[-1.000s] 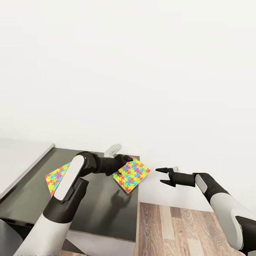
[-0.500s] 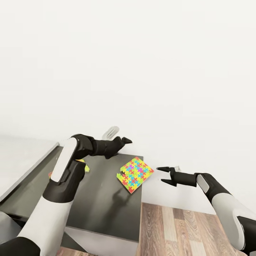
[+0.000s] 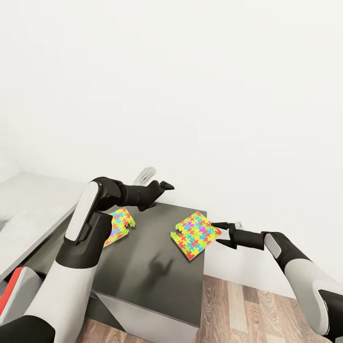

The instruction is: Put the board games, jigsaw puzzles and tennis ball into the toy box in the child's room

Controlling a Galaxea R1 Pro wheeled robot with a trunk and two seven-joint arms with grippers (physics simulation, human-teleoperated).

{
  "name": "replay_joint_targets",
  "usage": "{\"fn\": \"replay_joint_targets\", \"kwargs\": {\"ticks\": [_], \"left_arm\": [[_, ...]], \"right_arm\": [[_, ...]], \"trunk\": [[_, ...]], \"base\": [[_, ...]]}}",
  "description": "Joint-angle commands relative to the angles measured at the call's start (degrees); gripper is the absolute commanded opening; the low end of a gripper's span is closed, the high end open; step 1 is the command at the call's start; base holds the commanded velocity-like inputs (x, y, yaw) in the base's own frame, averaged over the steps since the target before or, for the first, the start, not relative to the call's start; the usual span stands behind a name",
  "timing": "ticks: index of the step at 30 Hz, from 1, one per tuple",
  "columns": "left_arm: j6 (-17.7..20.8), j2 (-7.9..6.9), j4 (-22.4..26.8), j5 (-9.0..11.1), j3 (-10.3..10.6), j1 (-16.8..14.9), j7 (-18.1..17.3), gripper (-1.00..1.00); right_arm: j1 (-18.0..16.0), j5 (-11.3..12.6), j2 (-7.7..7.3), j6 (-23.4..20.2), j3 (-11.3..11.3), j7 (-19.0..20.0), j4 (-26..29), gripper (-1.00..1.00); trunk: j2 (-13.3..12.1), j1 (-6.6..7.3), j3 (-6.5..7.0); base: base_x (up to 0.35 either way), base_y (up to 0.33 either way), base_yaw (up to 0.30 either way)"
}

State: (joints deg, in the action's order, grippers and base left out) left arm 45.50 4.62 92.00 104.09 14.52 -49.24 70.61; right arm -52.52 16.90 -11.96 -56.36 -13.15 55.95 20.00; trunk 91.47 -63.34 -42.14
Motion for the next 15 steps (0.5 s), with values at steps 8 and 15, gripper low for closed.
{"fn": "replay_joint_targets", "kwargs": {"ticks": [8,15], "left_arm": [[0.4,0.04,0.0,0.4,0.0,0.0,0.6,1.00],[0.4,0.14,0.0,0.4,0.0,-0.1,0.6,1.00]], "right_arm": [[0.0,-0.6,0.32,-0.1,-0.2,2.0,-0.3,1.00],[0.1,-0.5,0.27,-0.1,-0.2,2.2,-0.4,-1.00]], "trunk": [[0.0,0.00,-0.05],[0.0,0.00,-0.05]], "base": [[0.000,0.000,0.015],[0.000,0.000,0.096]]}}
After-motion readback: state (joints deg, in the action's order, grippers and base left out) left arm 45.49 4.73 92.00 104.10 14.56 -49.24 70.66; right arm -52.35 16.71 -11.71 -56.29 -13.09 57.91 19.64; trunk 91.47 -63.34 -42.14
